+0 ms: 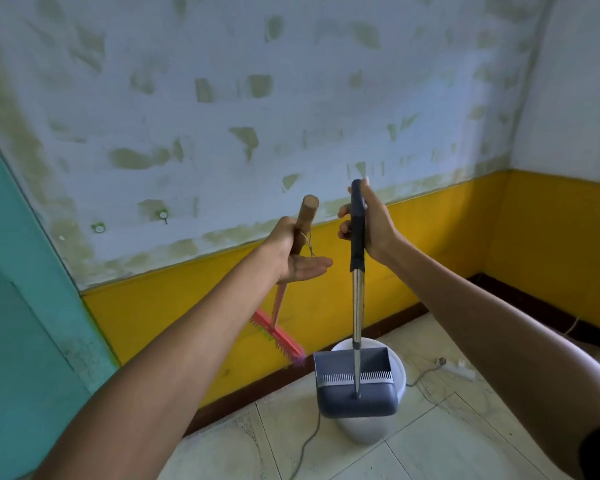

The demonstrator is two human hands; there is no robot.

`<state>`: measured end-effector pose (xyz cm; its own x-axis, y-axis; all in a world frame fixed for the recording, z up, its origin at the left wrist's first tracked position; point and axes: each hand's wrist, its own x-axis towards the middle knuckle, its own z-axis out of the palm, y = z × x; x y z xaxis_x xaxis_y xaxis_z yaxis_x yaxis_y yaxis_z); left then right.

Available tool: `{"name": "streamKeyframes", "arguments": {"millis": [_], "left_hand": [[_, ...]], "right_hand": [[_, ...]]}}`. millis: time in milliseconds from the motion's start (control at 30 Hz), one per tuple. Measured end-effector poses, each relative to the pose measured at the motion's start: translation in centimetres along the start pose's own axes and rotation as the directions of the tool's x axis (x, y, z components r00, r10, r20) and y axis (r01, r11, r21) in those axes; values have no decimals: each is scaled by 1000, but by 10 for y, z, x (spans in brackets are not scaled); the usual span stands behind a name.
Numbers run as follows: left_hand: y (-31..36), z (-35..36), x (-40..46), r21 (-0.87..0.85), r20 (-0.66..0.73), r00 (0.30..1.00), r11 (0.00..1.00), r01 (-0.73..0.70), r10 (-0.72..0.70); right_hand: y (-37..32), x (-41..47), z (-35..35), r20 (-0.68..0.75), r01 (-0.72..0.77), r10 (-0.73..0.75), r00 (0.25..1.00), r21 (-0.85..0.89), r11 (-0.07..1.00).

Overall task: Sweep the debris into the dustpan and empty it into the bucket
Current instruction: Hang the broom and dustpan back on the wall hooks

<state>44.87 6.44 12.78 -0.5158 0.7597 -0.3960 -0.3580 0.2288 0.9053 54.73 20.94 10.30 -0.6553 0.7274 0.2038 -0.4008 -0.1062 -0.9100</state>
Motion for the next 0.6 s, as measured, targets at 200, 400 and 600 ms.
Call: {"name": "streamKeyframes", "arguments": {"millis": [200,400,600], "left_hand": [[22,-20,3,-22,-80,996,998,-53,51],[23,-33,1,40,-45,997,997,-67,69],[36,-53,-8,175,-94,981,973,-150,168]], "right_hand": [[-1,-1,35,82,-74,85,993,-126,989],[28,7,51,-80,25,-41,996,-186,982],[39,28,50,-267,37,-65,962,-109,993]]}}
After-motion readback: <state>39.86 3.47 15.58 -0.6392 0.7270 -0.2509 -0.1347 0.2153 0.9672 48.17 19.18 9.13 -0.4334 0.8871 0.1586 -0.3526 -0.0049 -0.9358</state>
